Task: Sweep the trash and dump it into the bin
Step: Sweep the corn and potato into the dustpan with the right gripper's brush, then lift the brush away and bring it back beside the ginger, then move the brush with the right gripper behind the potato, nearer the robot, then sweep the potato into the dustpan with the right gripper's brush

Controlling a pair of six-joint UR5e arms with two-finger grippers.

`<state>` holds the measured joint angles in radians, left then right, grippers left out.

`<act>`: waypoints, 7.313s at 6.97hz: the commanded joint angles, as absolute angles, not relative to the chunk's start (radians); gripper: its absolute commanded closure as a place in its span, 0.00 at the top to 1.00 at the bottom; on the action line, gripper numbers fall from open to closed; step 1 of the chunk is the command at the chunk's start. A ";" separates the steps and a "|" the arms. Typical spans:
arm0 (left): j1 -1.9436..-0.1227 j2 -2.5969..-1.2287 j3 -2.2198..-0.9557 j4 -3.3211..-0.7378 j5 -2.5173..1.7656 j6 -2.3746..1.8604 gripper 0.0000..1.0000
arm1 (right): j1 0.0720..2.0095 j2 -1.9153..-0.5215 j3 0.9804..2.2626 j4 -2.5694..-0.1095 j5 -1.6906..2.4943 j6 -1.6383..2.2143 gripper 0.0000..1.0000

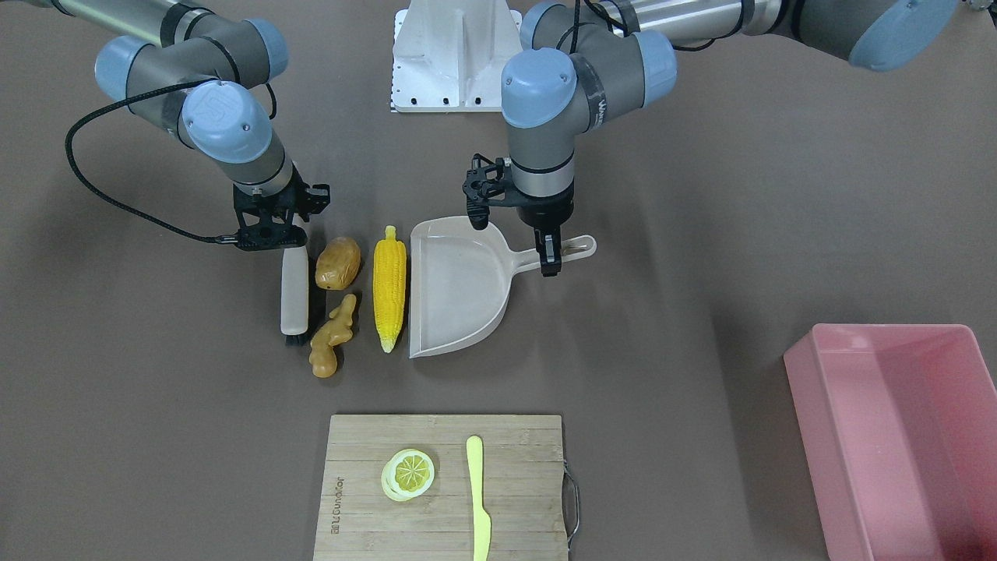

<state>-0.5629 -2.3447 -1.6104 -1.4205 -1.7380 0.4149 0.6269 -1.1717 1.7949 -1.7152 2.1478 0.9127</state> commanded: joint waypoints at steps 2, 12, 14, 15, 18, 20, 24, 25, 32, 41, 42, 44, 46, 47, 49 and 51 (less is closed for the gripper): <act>-0.551 -2.365 -1.600 -1.420 -1.738 0.370 0.00 | 0.626 -1.157 1.802 -1.715 2.148 0.913 0.00; -0.508 -2.450 -1.523 -1.384 -1.690 0.342 0.00 | 0.580 -1.097 1.830 -1.713 2.146 1.003 0.00; -0.494 -2.450 -1.516 -1.384 -1.668 0.341 0.00 | 0.580 -1.072 1.829 -1.715 2.148 1.029 0.00; -0.485 -2.448 -1.516 -1.384 -1.660 0.339 0.00 | 0.583 -1.069 1.827 -1.713 2.148 1.034 0.00; -0.471 -2.444 -1.514 -1.387 -1.660 0.339 0.00 | 0.778 -1.066 1.864 -1.726 2.296 1.025 0.00; -0.471 -2.441 -1.511 -1.387 -1.660 0.339 0.00 | 0.869 -1.130 1.791 -1.727 2.271 0.851 0.00; -0.472 -2.433 -1.509 -1.387 -1.660 0.341 0.00 | 0.859 -1.130 1.537 -1.487 2.169 0.676 0.00; -0.472 -2.433 -1.509 -1.385 -1.660 0.341 0.00 | 0.835 -1.152 1.587 -1.491 2.164 0.678 0.00; -0.476 -2.398 -1.523 -1.391 -1.660 0.344 0.00 | 0.637 -1.109 1.796 -1.745 2.092 0.782 0.00; -0.476 -2.390 -1.526 -1.394 -1.660 0.344 0.00 | 0.658 -1.288 1.894 -1.668 2.266 1.180 0.00; -0.476 -2.390 -1.526 -1.394 -1.660 0.344 0.00 | 0.608 -1.328 1.935 -1.587 2.255 1.268 0.00; -0.476 -2.381 -1.526 -1.396 -1.661 0.344 0.00 | 0.472 -1.330 2.003 -1.580 2.172 1.385 0.00; -0.477 -2.376 -1.528 -1.397 -1.661 0.347 0.00 | 0.395 -1.322 1.999 -1.588 2.134 1.407 0.00; -0.477 -2.376 -1.528 -1.397 -1.661 0.345 0.00 | 0.388 -1.315 1.979 -1.588 2.132 1.405 0.00; -0.477 -2.378 -1.529 -1.394 -1.658 0.344 0.00 | 0.417 -1.263 1.948 -1.595 2.126 1.394 0.00; -0.477 -2.378 -1.566 -1.378 -1.614 0.344 0.00 | 0.437 -1.247 1.941 -1.608 2.126 1.388 0.00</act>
<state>-0.4771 -2.3781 -1.5410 -1.3898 -1.6400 0.3438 0.4265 -1.2576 1.9479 -1.6029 2.1264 1.3918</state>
